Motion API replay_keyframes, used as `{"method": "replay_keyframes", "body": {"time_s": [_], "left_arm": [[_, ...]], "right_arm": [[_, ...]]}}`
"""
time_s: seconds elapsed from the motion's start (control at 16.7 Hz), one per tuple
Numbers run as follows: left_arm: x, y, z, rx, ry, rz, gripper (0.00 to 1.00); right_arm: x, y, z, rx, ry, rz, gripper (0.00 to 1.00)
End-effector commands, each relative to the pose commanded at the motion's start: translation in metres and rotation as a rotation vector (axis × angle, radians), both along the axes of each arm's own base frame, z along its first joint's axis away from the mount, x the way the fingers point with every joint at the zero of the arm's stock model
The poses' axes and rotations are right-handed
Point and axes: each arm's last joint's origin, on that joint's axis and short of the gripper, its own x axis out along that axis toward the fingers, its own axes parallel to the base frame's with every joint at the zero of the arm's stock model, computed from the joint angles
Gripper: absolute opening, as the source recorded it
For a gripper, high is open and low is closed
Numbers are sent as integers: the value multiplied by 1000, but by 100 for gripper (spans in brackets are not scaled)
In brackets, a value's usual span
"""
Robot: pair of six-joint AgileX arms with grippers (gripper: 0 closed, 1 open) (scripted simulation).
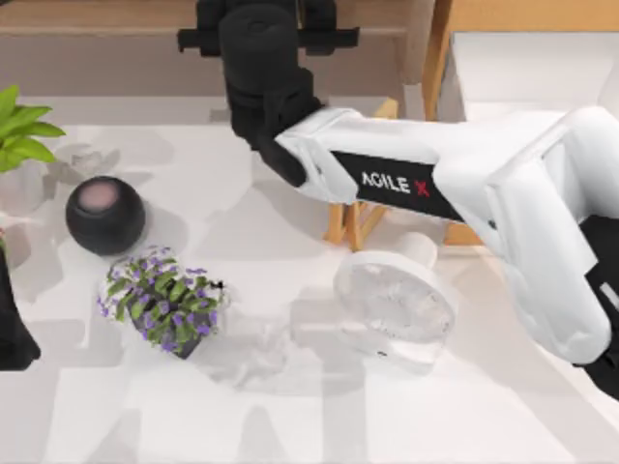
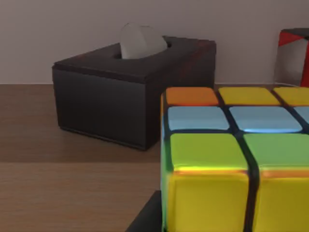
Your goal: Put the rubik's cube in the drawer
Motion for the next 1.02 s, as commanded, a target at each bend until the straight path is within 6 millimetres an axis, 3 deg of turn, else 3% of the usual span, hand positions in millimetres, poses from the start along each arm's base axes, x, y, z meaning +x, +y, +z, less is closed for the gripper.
{"method": "replay_keyframes", "body": {"time_s": [0.24, 0.6, 1.02], "left_arm": [[0, 0, 0, 0, 0, 0, 100], [0, 0, 0, 0, 0, 0, 100], [0, 0, 0, 0, 0, 0, 100]], "right_arm": [[-4, 3, 6, 5, -9, 10, 0], [-32, 18, 8, -29, 5, 66, 0], [-22, 2, 21, 3, -1, 5, 0]]}}
